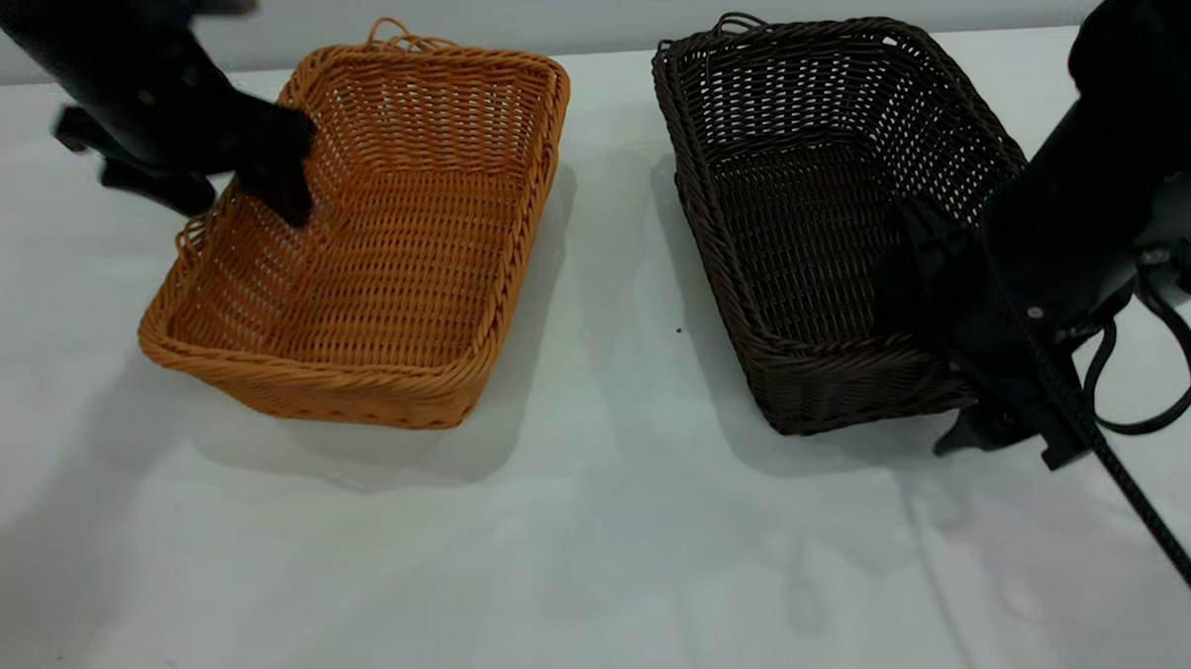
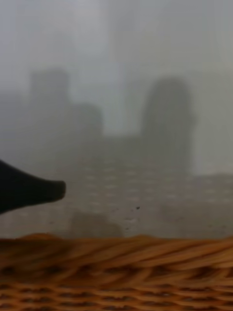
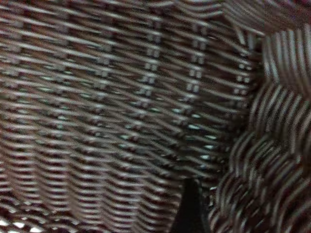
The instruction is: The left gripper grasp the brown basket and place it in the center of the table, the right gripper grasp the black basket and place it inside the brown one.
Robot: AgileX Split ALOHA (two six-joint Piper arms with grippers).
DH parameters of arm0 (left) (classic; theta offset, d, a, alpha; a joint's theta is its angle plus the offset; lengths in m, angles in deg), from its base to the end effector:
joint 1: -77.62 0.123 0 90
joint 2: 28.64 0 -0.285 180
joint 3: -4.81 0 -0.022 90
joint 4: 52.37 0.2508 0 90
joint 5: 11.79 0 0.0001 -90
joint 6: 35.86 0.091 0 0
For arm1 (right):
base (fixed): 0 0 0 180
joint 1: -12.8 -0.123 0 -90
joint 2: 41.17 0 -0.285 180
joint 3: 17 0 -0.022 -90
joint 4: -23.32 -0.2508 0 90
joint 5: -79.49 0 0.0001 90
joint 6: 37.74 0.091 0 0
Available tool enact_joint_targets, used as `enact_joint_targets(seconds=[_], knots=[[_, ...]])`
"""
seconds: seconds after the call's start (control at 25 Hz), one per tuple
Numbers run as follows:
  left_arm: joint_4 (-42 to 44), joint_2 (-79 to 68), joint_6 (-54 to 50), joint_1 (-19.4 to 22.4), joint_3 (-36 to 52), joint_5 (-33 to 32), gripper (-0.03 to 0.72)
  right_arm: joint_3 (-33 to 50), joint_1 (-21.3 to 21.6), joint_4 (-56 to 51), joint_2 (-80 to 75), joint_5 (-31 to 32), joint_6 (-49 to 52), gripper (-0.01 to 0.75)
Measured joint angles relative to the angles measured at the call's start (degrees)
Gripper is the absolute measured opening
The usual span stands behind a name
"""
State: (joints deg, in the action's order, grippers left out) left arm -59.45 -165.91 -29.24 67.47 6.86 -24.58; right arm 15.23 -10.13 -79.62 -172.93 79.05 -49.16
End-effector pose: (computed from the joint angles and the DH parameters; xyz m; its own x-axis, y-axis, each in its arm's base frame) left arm 0.4249 -0.0786 0.0602 -0.8702 0.1507 -0.4691 0.1844 0.9825 -0.0264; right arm 0.2812 0.1183 0.0131 -0.3641 0.9314 0.0001 0.8957 0.3501 0.2742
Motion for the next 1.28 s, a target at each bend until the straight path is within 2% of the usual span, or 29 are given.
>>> enact_joint_targets(seconds=[0.2, 0.44, 0.6, 0.84, 0.96, 1.12, 1.28], knots=[[0.1, -2.5, 0.0, -0.1, -0.3, -0.1, 0.535, -0.8, 0.0, 0.0, -0.2, -0.1, 0.6, 0.507], [0.1, -2.6, 0.0, -0.1, -0.3, 1.3, 0.444, -1.1, 0.0, 0.0, -0.2, -0.3, 0.8, 0.438], [0.1, -2.6, 0.0, -0.1, -0.3, 1.9, 0.349, -1.4, 0.0, 0.0, -0.2, -0.6, 0.8, 0.351], [0.1, -2.6, 0.0, -0.1, -0.3, 3.7, 0.168, -1.4, 0.0, -0.3, -0.2, -1.7, 1.1, 0.158], [0.1, -2.6, 0.1, -0.1, -0.3, 3.9, 0.09, -1.5, 0.0, -0.2, -0.1, -2.2, 1.2, 0.096], [0.5, -2.6, 0.1, -0.1, -0.3, 4.0, 0.075, -1.4, 0.5, -0.1, 1.8, -2.9, 0.3, 0.094], [1.0, -2.6, 1.1, -0.1, -0.3, 4.6, 0.075, -1.4, 4.6, 2.3, 5.2, -2.8, -3.9, 0.094]])
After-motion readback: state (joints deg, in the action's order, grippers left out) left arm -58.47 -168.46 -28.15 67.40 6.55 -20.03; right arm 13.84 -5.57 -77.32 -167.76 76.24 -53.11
